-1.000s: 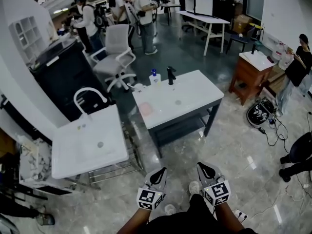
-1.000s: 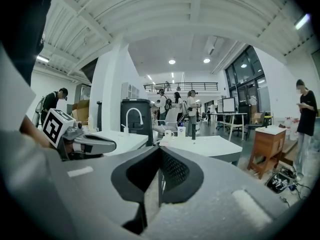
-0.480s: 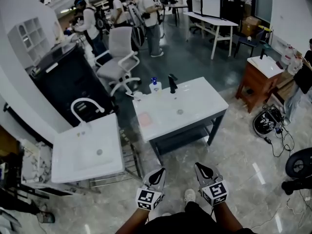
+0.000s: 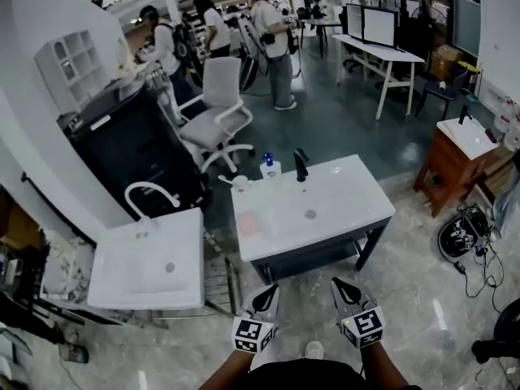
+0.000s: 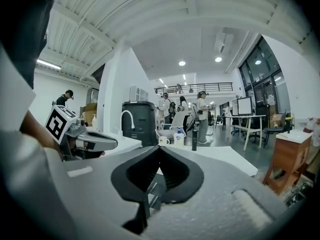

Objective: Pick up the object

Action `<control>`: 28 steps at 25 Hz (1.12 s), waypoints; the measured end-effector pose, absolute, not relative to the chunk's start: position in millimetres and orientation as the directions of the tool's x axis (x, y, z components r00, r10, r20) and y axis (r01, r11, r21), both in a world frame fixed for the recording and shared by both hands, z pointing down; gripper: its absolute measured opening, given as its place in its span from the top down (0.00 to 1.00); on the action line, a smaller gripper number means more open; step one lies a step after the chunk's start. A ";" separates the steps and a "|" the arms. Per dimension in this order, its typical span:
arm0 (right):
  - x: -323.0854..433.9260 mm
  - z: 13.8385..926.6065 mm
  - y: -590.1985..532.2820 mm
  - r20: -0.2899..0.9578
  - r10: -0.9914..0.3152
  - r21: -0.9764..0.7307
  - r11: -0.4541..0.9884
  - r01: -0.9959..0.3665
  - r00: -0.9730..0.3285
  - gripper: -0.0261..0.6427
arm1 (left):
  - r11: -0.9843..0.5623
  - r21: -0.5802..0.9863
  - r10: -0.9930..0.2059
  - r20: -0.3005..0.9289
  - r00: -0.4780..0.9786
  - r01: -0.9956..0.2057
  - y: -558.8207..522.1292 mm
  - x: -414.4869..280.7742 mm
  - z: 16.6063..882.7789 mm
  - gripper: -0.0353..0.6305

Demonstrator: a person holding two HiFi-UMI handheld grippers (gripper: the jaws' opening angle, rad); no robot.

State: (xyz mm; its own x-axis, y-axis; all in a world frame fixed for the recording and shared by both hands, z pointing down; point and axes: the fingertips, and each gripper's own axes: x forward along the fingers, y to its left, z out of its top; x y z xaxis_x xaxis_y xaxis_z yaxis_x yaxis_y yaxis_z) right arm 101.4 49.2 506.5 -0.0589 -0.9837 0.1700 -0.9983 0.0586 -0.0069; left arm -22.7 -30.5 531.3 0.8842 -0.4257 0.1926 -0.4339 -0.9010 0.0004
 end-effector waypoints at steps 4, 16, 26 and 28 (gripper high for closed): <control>119.9 505.8 38.7 0.159 -0.982 -0.009 0.100 -0.995 -0.100 0.95 | -0.887 -0.001 -0.453 0.199 0.869 -0.462 -35.7 -6.3 530.5 0.92; 156.9 519.5 8.9 0.182 -0.981 -0.002 0.071 -0.997 -0.071 0.95 | -0.850 0.012 -0.509 0.233 0.829 -0.526 -60.7 8.4 540.5 0.92; 172.1 514.3 -59.2 0.198 -0.975 0.000 0.107 -0.994 -0.105 0.95 | -0.832 0.039 -0.530 0.237 0.814 -0.553 -126.2 23.0 550.8 0.92; 175.8 513.6 -79.2 0.199 -0.974 0.000 0.109 -0.994 -0.107 0.95 | -0.832 0.041 -0.529 0.239 0.814 -0.553 -143.9 26.2 551.9 0.92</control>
